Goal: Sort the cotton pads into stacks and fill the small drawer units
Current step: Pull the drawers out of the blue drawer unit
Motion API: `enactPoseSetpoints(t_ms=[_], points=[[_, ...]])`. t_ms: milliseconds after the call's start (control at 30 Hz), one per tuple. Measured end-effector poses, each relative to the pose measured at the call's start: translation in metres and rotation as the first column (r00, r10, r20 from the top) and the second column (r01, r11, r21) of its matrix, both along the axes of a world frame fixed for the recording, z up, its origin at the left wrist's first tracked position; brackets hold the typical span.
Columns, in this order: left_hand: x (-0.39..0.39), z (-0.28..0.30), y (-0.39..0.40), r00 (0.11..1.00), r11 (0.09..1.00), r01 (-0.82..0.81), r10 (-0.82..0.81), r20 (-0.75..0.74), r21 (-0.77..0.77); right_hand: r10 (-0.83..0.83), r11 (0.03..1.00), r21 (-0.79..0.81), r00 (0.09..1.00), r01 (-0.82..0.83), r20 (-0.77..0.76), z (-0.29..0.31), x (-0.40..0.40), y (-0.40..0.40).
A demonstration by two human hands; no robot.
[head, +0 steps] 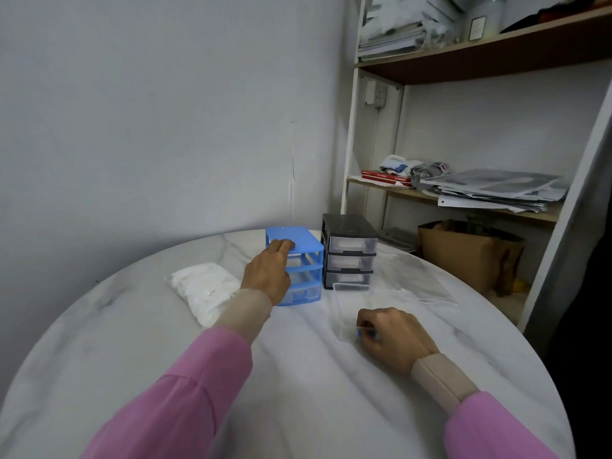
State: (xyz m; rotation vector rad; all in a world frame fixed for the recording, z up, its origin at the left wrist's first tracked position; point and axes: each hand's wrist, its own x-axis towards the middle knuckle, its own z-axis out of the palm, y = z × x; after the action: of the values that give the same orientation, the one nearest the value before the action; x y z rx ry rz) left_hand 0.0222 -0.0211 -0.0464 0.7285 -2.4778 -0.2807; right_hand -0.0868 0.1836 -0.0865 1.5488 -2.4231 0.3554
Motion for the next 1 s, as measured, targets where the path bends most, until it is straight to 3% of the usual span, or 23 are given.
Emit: enactPoseSetpoints(t_ms=[200, 433, 567, 733, 833, 1000], points=[[-0.001, 0.002, -0.001, 1.000, 1.000, -0.013, 0.013, -0.017, -0.015, 0.041, 0.998, -0.050, 0.990, -0.034, 0.133, 0.004, -0.002, 0.007], [0.001, 0.006, -0.007, 0.998, 1.000, -0.010, 0.008, -0.058, -0.022, 0.093, 0.987, -0.137, 0.993, -0.083, 0.071, 0.014, 0.010, -0.018], [-0.001, 0.008, -0.013, 0.998, 0.999, 0.027, -0.028, -0.061, -0.024, 0.085, 0.995, -0.057, 0.993, -0.081, 0.084, 0.011, 0.022, -0.052], [0.001, 0.008, -0.019, 0.998, 0.998, 0.044, -0.046, -0.043, -0.045, -0.007, 0.993, 0.115, 0.985, 0.028, -0.173, 0.006, 0.029, -0.089], [0.003, 0.010, -0.022, 0.997, 0.998, 0.058, -0.059, -0.055, -0.030, -0.056, 0.980, 0.179, 0.982, 0.089, -0.181, 0.002, 0.031, -0.104], [0.006, 0.013, -0.026, 0.996, 0.998, 0.068, -0.069, -0.063, -0.005, -0.085, 0.986, 0.128, 0.984, 0.105, -0.157, -0.006, 0.029, -0.115]])
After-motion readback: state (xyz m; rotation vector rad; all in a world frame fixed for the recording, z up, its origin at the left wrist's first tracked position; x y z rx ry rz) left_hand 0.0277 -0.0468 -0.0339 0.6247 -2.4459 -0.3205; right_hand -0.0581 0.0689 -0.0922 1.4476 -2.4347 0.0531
